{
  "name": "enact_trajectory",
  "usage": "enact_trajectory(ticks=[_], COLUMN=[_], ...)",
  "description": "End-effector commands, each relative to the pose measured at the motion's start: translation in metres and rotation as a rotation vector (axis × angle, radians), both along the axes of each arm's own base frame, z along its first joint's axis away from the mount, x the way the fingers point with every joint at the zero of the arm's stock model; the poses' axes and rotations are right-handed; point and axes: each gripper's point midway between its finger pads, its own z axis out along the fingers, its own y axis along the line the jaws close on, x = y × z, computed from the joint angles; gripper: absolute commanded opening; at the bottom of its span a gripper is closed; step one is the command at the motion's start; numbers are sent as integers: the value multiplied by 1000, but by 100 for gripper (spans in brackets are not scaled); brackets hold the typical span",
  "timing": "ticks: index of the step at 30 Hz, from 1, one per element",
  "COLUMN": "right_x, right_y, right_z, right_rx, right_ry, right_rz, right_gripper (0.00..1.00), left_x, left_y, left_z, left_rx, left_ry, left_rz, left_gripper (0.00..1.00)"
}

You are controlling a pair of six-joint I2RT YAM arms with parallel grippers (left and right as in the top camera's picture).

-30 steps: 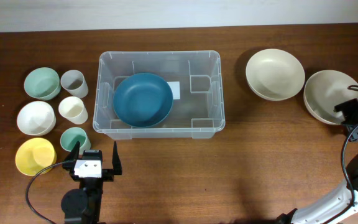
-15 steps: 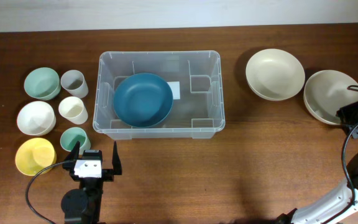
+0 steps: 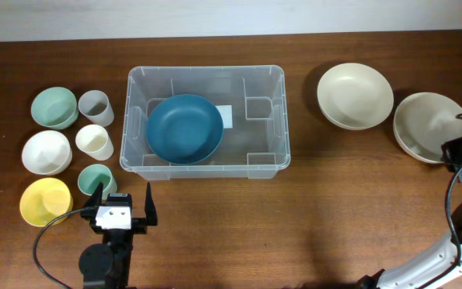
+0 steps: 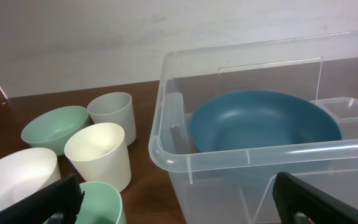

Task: Pack container
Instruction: 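Lower the right gripper and grasp the cream bowl's rim, then lift the cream bowl and carry it over the bin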

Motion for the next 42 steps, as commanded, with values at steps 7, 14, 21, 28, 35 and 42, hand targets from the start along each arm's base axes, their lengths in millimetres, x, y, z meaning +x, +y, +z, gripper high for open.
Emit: enact_trajectory(ticks=[7,14,21,28,35,42], right_x=[-25,-13,38,84,112,99], right_y=[-37,-63,22,204,397,530], right_z=[29,136,259,305,304,283], right_rx=[37,1,68,144,104,23], right_ry=[-18,-166,-447,-508,-509,-475], right_rz=[-109,-110,251,723,1138,1305], right_gripper=[4,4,4,4,4,4], left_x=[0,0,0,0,0,0], left_y=[3,3,3,3,3,3], left_z=[-3,-3,-3,-3,-3,-3], left_rx=[-9,-9,-9,-9,-9,-9], left_ry=[8,8,8,8,8,8], left_rz=[14,14,14,14,14,14], left_gripper=[100,100,100,100,100,100])
